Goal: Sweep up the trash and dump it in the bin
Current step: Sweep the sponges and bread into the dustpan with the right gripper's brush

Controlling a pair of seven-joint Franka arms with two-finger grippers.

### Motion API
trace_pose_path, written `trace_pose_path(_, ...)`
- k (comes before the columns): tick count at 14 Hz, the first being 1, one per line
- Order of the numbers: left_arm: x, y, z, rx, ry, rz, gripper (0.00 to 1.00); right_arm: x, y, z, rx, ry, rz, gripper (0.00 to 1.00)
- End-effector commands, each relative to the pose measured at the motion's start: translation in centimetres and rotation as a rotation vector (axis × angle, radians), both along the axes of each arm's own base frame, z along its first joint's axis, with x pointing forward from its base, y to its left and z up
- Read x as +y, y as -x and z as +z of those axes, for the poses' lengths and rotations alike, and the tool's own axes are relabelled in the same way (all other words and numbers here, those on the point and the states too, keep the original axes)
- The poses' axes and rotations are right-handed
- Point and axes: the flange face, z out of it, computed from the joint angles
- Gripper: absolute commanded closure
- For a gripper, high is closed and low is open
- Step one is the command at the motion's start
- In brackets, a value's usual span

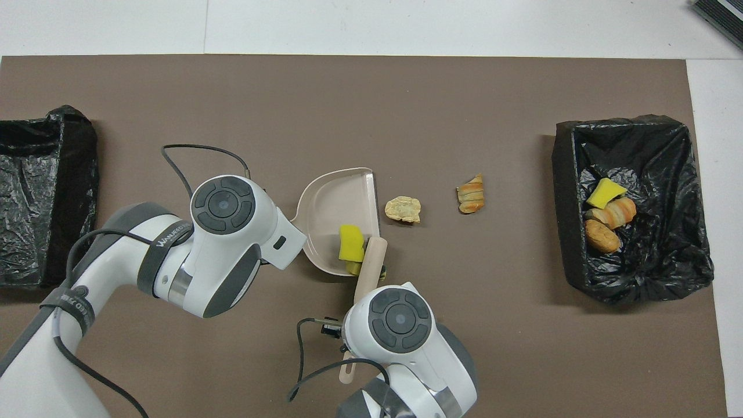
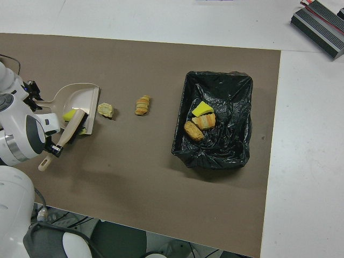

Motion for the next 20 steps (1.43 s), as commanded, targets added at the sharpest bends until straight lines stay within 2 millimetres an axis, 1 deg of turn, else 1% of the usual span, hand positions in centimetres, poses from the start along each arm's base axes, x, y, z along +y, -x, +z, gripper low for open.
trace_pose_path(1, 1.3, -0.1, 0.3, -0.029, 0.011, 0.026, 1.00, 0.2, -1.9, 0.4, -0.031, -0.012, 0.023, 1.00)
trace_pose_path(3, 1.7, -0.4, 0.5, -0.031, 0.015, 0.043, 1.00, 0.0, -3.9, 0.5, -0.072, 0.019, 0.042, 1.00)
trace_pose_path(4, 2.4, -0.8, 0.4, -0.029, 0.016, 0.059, 1.00, -0.5, -5.1, 0.9, -0.084, 0.019, 0.038, 1.00)
trace_pose_path(5, 2.4, -0.8, 0.4, -0.023, 0.028, 0.071, 1.00, -0.8, -6.2, 1.2, -0.095, 0.017, 0.035, 1.00)
trace_pose_path(7, 3.1, -1.3, 0.4, -0.016, 0.048, 0.101, 1.00, -0.8, -8.5, 1.8, -0.119, 0.043, 0.061, 1.00)
trace_pose_path(8, 3.2, -1.6, 0.2, -0.010, 0.057, 0.113, 1.00, -1.1, -9.6, 2.3, -0.116, 0.063, 0.068, 1.00)
trace_pose_path(9, 3.0, -1.9, 0.5, -0.015, 0.059, 0.112, 1.00, -1.2, -10.2, 2.7, -0.118, 0.100, 0.106, 1.00)
trace_pose_path(10, 3.0, -1.9, 0.4, -0.010, 0.056, 0.115, 1.00, -2.1, -11.1, 2.9, -0.121, 0.135, 0.123, 1.00)
trace_pose_path(11, 2.5, -1.7, 0.5, 0.000, 0.052, 0.116, 1.00, -3.1, -11.6, 2.4, -0.122, 0.162, 0.134, 1.00)
trace_pose_path(12, 2.2, -1.5, 0.8, 0.014, 0.043, 0.116, 1.00, -4.3, -11.9, 1.4, -0.110, 0.180, 0.174, 1.00)
trace_pose_path(13, 1.6, -1.4, 1.2, 0.026, 0.036, 0.129, 1.00, -6.0, -12.2, 1.3, -0.098, 0.188, 0.219, 1.00)
trace_pose_path(14, 0.7, -0.9, 1.2, 0.035, 0.028, 0.147, 1.00, -7.3, -12.0, 1.7, -0.089, 0.193, 0.264, 1.00)
trace_pose_path(16, -0.7, 0.0, 1.3, 0.044, 0.009, 0.173, 1.00, -11.6, -11.7, 2.2, -0.061, 0.221, 0.286, 1.00)
trace_pose_path(18, -1.3, 0.4, 1.3, 0.045, 0.001, 0.183, 1.00, -16.8, -12.7, 3.0, -0.057, 0.220, 0.330, 1.00)
trace_pose_path(19, -1.5, 0.7, 1.3, 0.051, -0.018, 0.171, 1.00, -18.9, -13.1, 3.7, -0.052, 0.220, 0.348, 1.00)
trace_pose_path(20, -1.6, 0.8, 1.4, 0.053, -0.026, 0.169, 1.00, -20.1, -13.2, 3.5, -0.040, 0.222, 0.354, 1.00)
